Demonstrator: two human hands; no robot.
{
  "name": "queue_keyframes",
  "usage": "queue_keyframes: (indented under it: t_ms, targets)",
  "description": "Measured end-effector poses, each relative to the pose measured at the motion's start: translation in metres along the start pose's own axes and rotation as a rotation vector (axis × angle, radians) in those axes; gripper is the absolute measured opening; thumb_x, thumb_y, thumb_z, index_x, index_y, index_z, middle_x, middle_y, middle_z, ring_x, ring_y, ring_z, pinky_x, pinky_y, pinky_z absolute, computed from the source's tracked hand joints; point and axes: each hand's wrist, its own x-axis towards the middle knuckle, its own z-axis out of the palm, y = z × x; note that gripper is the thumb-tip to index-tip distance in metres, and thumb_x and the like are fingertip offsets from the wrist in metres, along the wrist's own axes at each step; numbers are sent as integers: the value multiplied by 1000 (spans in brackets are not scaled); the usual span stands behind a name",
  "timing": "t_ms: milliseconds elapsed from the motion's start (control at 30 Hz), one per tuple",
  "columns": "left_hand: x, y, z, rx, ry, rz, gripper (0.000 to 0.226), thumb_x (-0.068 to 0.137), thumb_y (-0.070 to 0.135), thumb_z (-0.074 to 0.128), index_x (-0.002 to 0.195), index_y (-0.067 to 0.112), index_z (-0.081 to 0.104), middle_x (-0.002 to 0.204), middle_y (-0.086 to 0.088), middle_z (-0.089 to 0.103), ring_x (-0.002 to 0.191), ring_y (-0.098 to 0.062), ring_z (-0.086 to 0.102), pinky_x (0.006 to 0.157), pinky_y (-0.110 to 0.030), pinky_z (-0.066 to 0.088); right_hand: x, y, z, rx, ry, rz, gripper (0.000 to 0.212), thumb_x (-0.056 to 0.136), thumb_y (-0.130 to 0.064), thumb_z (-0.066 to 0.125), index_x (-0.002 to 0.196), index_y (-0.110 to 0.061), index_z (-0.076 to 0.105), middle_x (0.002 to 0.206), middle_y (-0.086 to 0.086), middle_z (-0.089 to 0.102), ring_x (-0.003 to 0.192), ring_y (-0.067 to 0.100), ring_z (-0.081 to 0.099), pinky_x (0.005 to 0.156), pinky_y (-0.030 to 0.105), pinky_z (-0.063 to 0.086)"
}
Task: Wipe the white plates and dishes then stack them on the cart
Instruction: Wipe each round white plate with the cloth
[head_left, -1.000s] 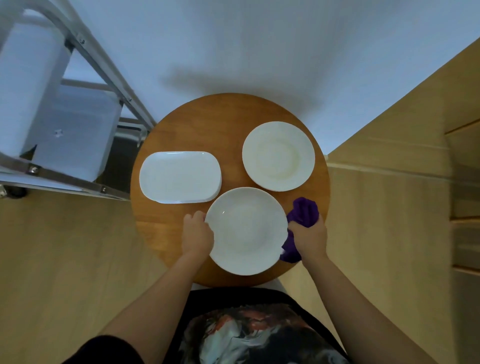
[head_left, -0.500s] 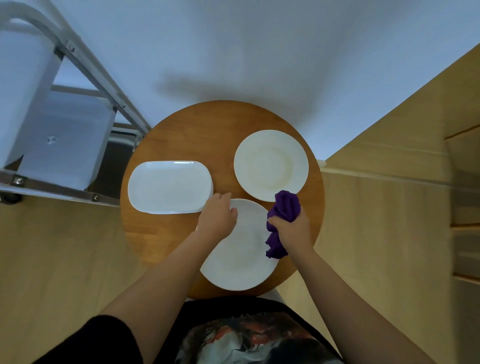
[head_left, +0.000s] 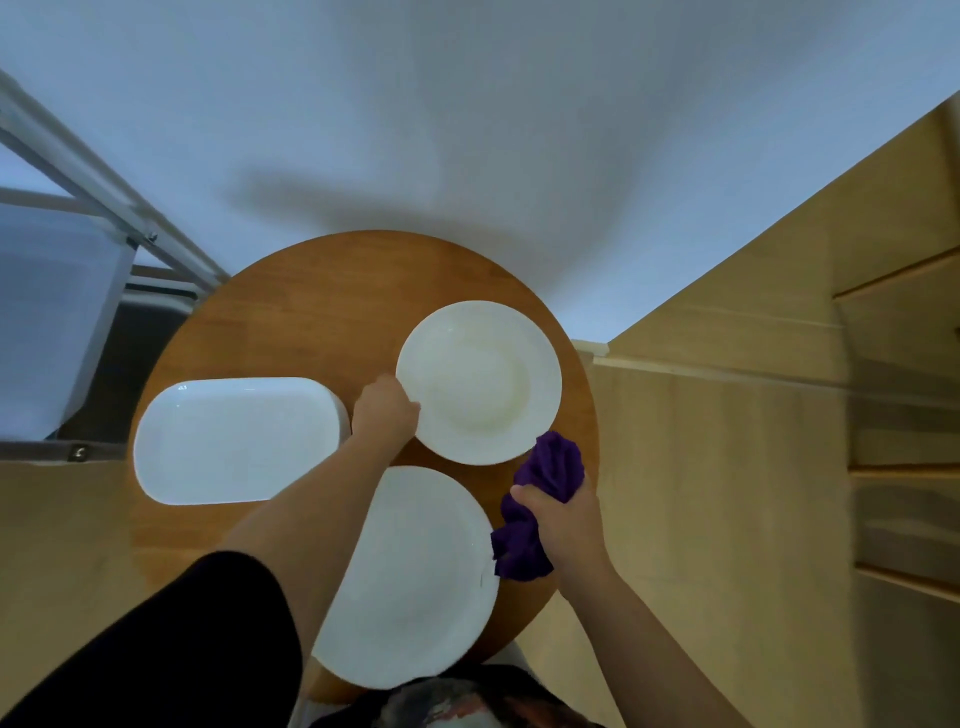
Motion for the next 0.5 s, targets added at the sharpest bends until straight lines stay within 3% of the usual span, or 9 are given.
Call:
queue_keyframes:
  t_ms: [167, 300, 367, 433, 500]
  targets:
    - [8, 11, -10, -28, -16, -22, 27, 92, 14, 56, 117, 6, 52, 101, -7, 60, 82, -21, 58, 62, -27, 47, 4, 3, -6, 24, 26, 25, 56, 72, -7, 76, 121, -20, 52, 103, 4, 60, 94, 22, 59, 87, 42, 51]
    - [10, 10, -14, -342, 20, -148, 25, 91, 11, 54, 114, 10, 43, 99, -5, 50, 73, -14, 50, 51, -21, 38, 6, -4, -8, 99, 33, 19, 56, 73, -6, 75, 122, -18, 52, 105, 5, 61, 95, 22, 60, 86, 41, 51]
    - [6, 12, -14, -515, 8, -197, 27, 92, 12, 54, 116, 13, 42, 102, -4, 50, 77, -14, 50, 57, -22, 44, 8, -9, -9, 132, 38, 18, 54, 73, -6, 74, 120, -19, 52, 106, 6, 61, 95, 24, 60, 84, 40, 52]
    - [-1, 14, -8, -639, -44, -179, 36, 94, 18, 52, 128, 17, 42, 109, -2, 50, 94, -20, 51, 74, -32, 51, 8, -13, -9, 169, 34, 13, 47, 74, -5, 73, 114, -21, 54, 101, 6, 61, 91, 23, 60, 75, 36, 52]
    - [-8, 17, -2, -706, -43, -144, 38, 97, 33, 47, 132, 19, 44, 115, -2, 53, 100, -20, 50, 82, -37, 48, 7, -17, -8, 200, 39, -3, 45, 74, -4, 72, 110, -23, 53, 97, 4, 60, 88, 22, 60, 69, 31, 50]
